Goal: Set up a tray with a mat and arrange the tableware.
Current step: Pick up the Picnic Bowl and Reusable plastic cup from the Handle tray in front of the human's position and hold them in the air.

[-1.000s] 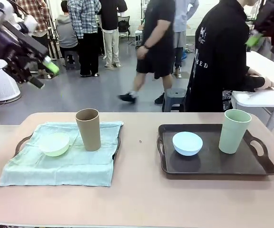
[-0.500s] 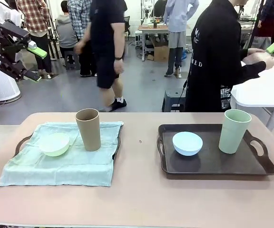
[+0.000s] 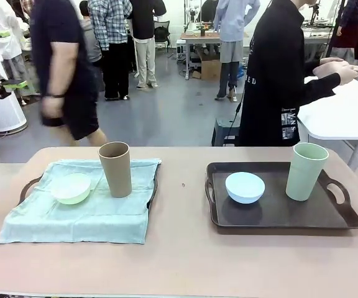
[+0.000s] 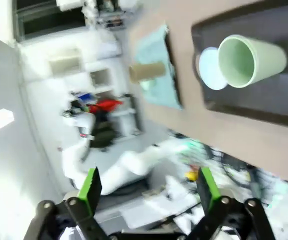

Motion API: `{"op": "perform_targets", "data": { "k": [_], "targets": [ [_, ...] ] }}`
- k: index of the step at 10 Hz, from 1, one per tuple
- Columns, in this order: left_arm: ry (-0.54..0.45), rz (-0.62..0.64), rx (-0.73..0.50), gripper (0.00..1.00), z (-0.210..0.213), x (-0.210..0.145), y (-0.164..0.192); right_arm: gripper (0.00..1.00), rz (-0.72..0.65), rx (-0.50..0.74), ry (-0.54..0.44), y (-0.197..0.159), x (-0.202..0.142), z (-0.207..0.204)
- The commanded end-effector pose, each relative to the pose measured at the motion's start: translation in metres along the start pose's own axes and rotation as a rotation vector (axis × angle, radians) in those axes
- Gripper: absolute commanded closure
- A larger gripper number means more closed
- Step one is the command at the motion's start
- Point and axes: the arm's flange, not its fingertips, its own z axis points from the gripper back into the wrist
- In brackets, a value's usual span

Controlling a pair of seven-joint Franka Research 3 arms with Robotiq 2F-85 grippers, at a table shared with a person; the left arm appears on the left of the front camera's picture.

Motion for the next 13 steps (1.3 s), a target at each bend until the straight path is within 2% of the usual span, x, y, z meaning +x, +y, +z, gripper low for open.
{"op": "perform_targets", "data": {
  "k": [1,2,3,13],
  "targets": [
    [-0.022,0.140,0.008,0.00,-0.002,0.012,0.027,0.00,-0.075,0.284,-0.173,-0.017,-0.001,0.011],
    [-0.008,0.186,0.099,0.00,0.000,0.014,0.038,0.00,-0.080,0.262,-0.219,-0.019,0.000,0.004],
    [-0.015,0.062,-0.017,0.00,0.008,0.005,0.021,0.00,-0.067,0.134,-0.063,-0.023,0.002,0.019],
    [-0.015,0.062,-0.017,0.00,0.008,0.005,0.021,0.00,-0.067,0.134,-0.063,-0.023,0.002,0.019]
  ]
}}
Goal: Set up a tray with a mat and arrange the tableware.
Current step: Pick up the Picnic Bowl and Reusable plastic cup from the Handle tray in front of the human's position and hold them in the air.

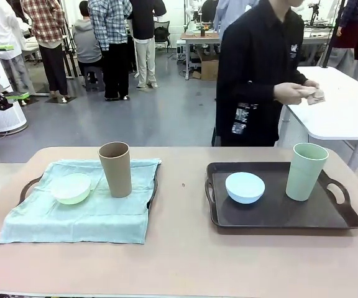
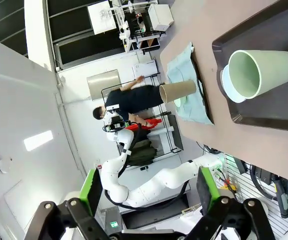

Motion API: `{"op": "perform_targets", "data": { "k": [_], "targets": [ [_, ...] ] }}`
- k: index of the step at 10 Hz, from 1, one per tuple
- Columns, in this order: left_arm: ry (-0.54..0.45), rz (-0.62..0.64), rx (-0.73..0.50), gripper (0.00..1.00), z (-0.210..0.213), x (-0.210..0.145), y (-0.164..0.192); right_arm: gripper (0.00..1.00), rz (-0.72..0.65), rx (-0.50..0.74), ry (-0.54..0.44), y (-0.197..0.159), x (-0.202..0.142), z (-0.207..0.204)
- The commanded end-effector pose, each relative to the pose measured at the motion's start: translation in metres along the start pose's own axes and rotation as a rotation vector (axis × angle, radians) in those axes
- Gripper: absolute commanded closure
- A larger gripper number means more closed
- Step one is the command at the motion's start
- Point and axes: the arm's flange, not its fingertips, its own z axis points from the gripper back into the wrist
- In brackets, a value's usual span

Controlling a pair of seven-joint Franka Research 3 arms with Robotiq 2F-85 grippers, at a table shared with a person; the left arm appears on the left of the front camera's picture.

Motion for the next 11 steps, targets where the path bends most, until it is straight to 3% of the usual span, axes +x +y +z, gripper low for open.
{"op": "perform_targets", "data": {
  "k": [1,11],
  "targets": [
    [0.000,-0.016,-0.020,0.00,0.0007,-0.0008,-0.0019,0.00,0.011,-0.014,0.014,-0.0009,-0.0012,0.0031],
    [0.000,-0.016,-0.020,0.00,0.0007,-0.0008,-0.0019,0.00,0.011,-0.014,0.014,-0.0009,-0.0012,0.0031]
  ]
}}
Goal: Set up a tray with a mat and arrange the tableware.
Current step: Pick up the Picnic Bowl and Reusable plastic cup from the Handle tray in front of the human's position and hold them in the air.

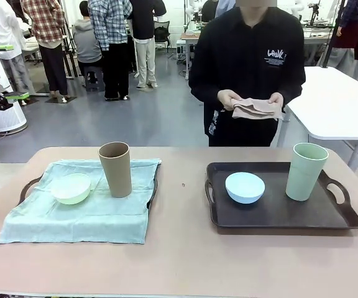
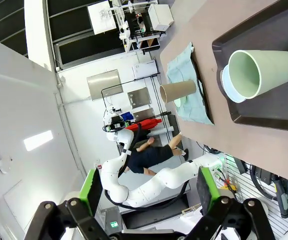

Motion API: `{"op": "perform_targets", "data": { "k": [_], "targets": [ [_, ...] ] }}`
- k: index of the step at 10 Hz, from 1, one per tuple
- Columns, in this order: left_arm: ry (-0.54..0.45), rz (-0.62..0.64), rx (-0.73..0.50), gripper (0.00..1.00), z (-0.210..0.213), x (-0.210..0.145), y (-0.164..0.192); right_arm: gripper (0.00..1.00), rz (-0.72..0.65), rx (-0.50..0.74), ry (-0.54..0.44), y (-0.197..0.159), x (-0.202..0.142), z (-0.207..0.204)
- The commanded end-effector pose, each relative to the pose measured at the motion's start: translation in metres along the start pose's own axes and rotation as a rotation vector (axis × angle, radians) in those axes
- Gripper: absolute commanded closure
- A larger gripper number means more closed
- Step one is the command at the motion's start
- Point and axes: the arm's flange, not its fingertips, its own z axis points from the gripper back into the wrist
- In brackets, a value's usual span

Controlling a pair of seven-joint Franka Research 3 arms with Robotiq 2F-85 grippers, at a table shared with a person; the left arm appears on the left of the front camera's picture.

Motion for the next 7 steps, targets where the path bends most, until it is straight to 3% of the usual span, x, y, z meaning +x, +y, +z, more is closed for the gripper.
{"op": "perform_targets", "data": {
  "k": [1,7],
  "targets": [
    [0.000,-0.016,-0.020,0.00,0.0007,-0.0008,-0.0019,0.00,0.011,-0.014,0.013,-0.0008,-0.0012,0.0031],
    [0.000,-0.016,-0.020,0.00,0.0007,-0.0008,-0.0019,0.00,0.000,0.000,0.000,0.0000,0.0000,0.0000]
  ]
}}
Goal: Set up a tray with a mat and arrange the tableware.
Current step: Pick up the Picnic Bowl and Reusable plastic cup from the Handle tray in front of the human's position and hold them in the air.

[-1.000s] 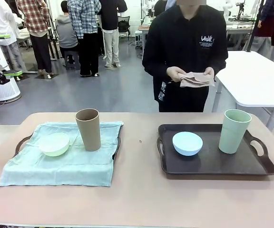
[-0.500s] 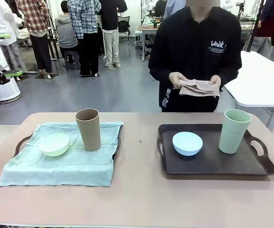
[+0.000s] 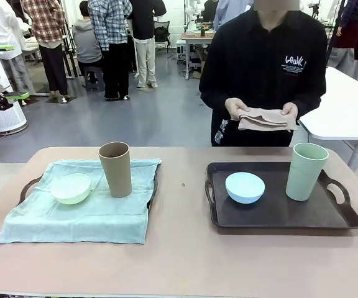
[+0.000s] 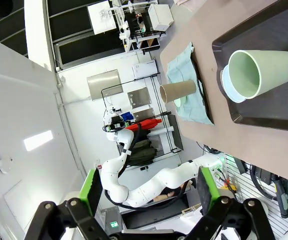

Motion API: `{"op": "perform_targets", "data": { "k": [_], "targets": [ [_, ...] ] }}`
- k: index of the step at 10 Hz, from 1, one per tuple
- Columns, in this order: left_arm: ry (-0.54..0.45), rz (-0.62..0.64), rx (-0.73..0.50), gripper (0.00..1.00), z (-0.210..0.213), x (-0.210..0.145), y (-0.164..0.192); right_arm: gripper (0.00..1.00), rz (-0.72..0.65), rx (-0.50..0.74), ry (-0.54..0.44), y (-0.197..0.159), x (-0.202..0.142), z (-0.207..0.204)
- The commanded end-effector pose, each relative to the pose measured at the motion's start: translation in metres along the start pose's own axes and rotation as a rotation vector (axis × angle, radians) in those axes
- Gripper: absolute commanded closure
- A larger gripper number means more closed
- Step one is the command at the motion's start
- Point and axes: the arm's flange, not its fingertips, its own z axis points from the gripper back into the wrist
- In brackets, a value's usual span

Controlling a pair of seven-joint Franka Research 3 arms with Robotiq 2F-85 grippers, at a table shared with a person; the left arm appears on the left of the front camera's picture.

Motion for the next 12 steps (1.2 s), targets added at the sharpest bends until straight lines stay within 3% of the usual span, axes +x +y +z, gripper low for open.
{"op": "perform_targets", "data": {
  "k": [1,2,3,4,5,6,7,12],
  "targets": [
    [0.000,0.000,0.000,0.00,0.000,0.000,0.000,0.00,0.065,-0.102,0.139,0.001,-0.007,0.003],
    [0.037,-0.042,0.091,0.00,-0.014,0.002,-0.008,0.00,0.260,-0.261,0.255,0.006,-0.008,0.003],
    [0.047,-0.076,0.191,0.00,-0.032,0.003,-0.016,0.00,0.334,-0.322,0.255,0.011,-0.009,0.002],
    [0.045,-0.137,0.305,0.00,-0.047,-0.001,-0.025,0.00,0.426,-0.405,0.343,0.012,-0.011,0.003],
    [0.057,-0.244,0.451,0.00,-0.060,-0.010,-0.036,0.00,0.533,-0.471,0.496,0.011,-0.015,0.004],
    [0.048,-0.268,0.463,0.00,-0.064,-0.019,-0.043,0.00,0.267,-0.344,0.293,0.014,-0.021,-0.005],
    [0.081,-0.133,0.298,0.00,-0.050,0.000,-0.029,0.00,0.267,-0.344,0.293,0.014,-0.021,-0.005],
    [0.081,-0.133,0.298,0.00,-0.050,0.000,-0.029,0.00,0.267,-0.344,0.293,0.014,-0.021,-0.005]
  ]
}}
